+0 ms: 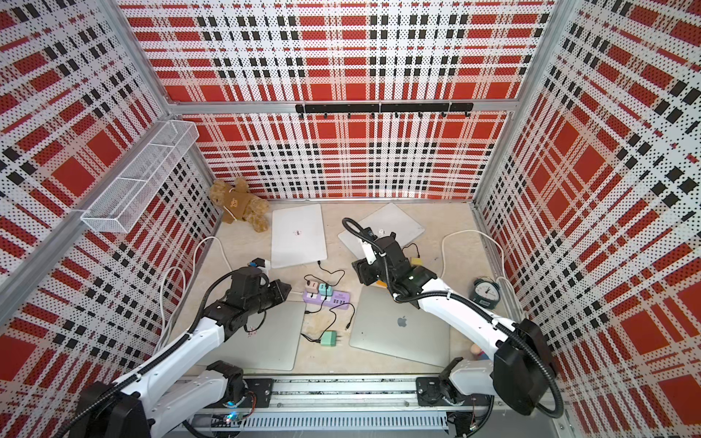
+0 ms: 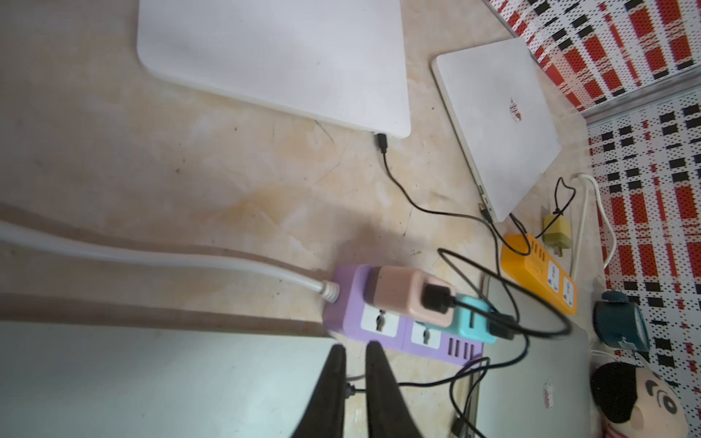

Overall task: Unplug the laptop charger
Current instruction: Remove the charging cable from the laptop.

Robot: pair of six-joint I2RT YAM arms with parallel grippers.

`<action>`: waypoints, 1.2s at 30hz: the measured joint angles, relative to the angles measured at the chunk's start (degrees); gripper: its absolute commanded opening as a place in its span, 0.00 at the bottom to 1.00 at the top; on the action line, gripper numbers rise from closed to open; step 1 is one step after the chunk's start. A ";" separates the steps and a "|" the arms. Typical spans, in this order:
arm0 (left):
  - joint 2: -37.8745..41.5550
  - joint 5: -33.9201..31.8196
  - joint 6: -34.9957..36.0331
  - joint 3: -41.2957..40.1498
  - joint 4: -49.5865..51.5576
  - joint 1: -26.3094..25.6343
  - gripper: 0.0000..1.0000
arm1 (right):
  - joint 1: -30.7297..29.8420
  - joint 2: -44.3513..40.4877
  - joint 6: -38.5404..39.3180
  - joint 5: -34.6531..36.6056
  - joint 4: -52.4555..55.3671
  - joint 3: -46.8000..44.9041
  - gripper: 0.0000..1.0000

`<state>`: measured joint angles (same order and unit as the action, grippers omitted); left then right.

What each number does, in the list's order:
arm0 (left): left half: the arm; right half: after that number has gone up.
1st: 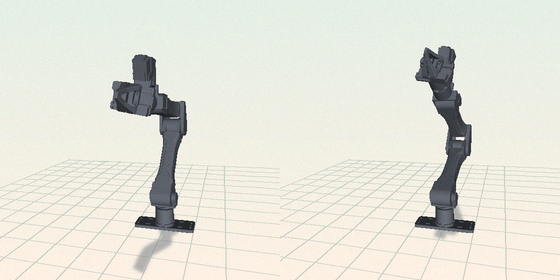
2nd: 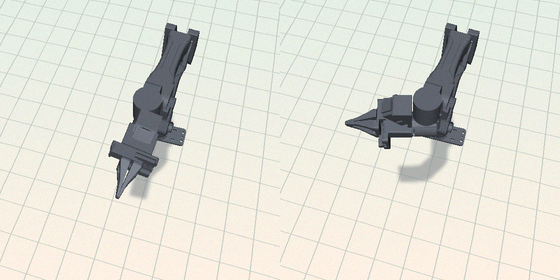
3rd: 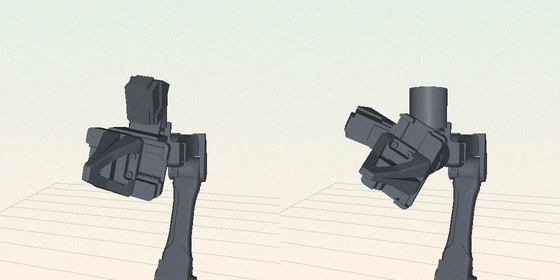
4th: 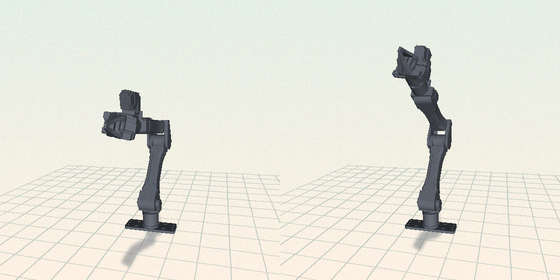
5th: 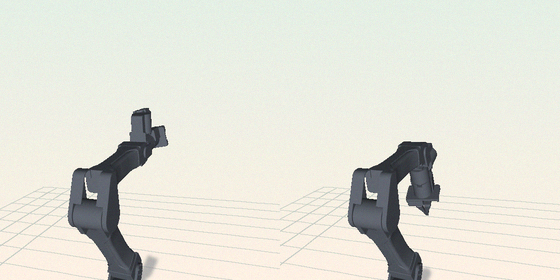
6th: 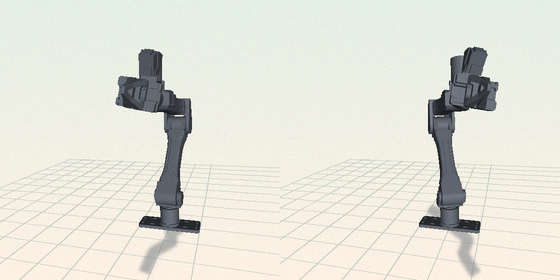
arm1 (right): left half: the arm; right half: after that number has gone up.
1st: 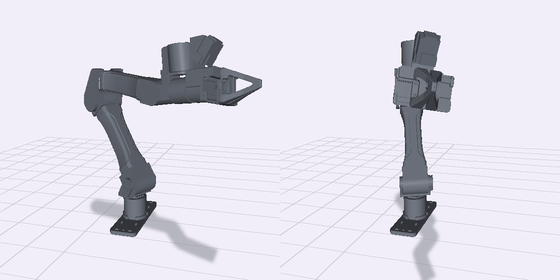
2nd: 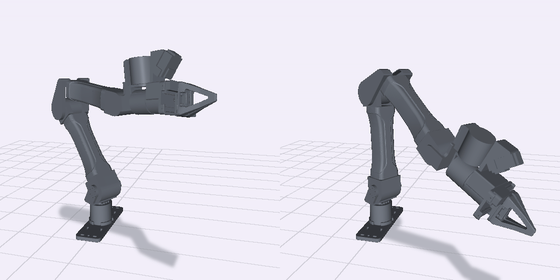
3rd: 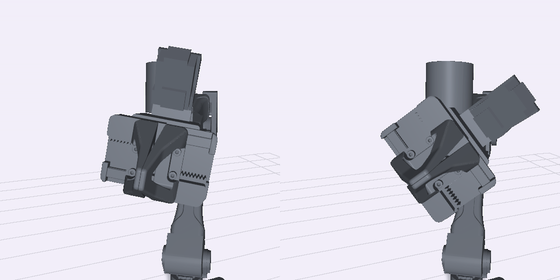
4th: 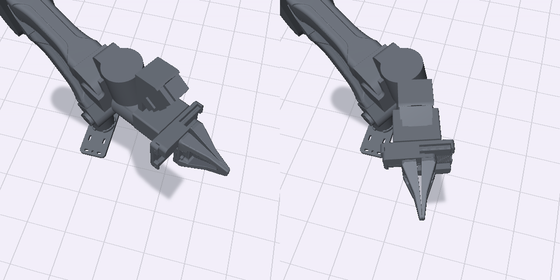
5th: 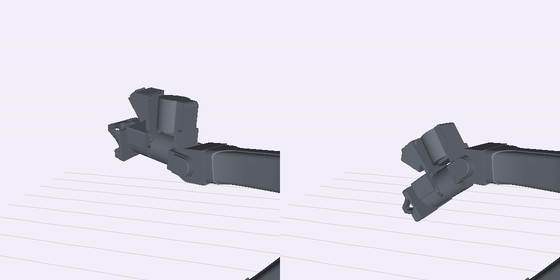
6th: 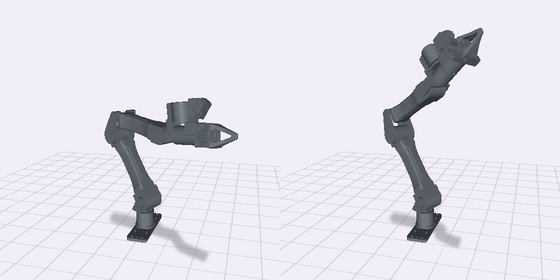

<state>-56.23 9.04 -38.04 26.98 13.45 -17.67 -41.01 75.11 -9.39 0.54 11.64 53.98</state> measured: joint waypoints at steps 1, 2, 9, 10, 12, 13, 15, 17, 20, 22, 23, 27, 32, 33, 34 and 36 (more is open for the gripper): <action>0.13 0.02 -0.35 -0.68 0.00 0.09 0.16 | -1.09 0.02 1.25 -0.39 -1.42 -0.57 0.62; 0.20 0.04 -0.68 -1.20 0.02 0.20 0.15 | -2.16 0.13 2.49 -0.74 -2.89 -1.09 0.62; 0.20 1.22 -3.74 -4.37 -3.87 0.70 0.13 | -6.86 3.41 9.92 -5.20 -11.91 -2.99 0.61; 0.20 1.57 -4.31 -5.64 -4.98 0.85 0.12 | -7.50 4.07 11.23 -6.25 -13.33 -3.45 0.61; 0.17 2.49 -5.73 -8.17 -6.97 1.11 0.11 | -8.39 4.96 13.38 -7.76 -15.74 -4.52 0.60; 0.17 2.93 -6.78 -9.55 -8.07 1.18 0.10 | -8.94 5.33 14.64 -8.74 -17.03 -5.29 0.60; 0.15 3.65 -8.41 -11.61 -9.62 1.25 0.09 | -9.86 6.12 16.72 -10.64 -19.06 -6.56 0.59; 0.15 4.09 -9.64 -12.63 -10.45 1.25 0.09 | -10.40 7.32 18.56 -12.55 -20.48 -7.06 0.58; 0.17 4.13 -11.04 -12.83 -10.88 1.25 0.08 | -11.13 9.57 21.11 -15.13 -22.03 -6.99 0.54; 0.44 4.02 -11.72 -12.83 -11.02 1.25 0.07 | -11.78 11.17 23.17 -16.37 -22.16 -6.62 0.51; 0.59 4.00 -11.93 -12.83 -11.02 1.25 0.07 | -11.91 12.00 23.89 -16.72 -21.99 -6.16 0.49; 2.56 3.52 -13.20 -13.46 -11.08 1.25 0.07 | -12.66 15.61 26.75 -17.81 -21.53 -3.80 0.44; 5.73 2.38 -14.47 -15.10 -10.47 1.25 0.07 | -14.21 18.34 29.49 -18.12 -20.83 -2.25 0.38; 6.01 2.25 -14.64 -15.28 -10.40 1.25 0.06 | -14.58 18.82 29.90 -18.10 -20.48 -1.95 0.36; 6.12 2.05 -14.75 -15.39 -10.36 1.25 0.06 | -14.93 19.28 30.25 -18.08 -20.17 -1.57 0.34; 6.05 1.90 -15.08 -15.39 -10.29 1.25 0.06 | -15.52 20.35 30.69 -17.86 -19.67 -0.79 0.32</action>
<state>-50.17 10.94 -53.12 11.60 3.16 -16.43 -56.53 95.46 21.30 -17.32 -8.03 53.19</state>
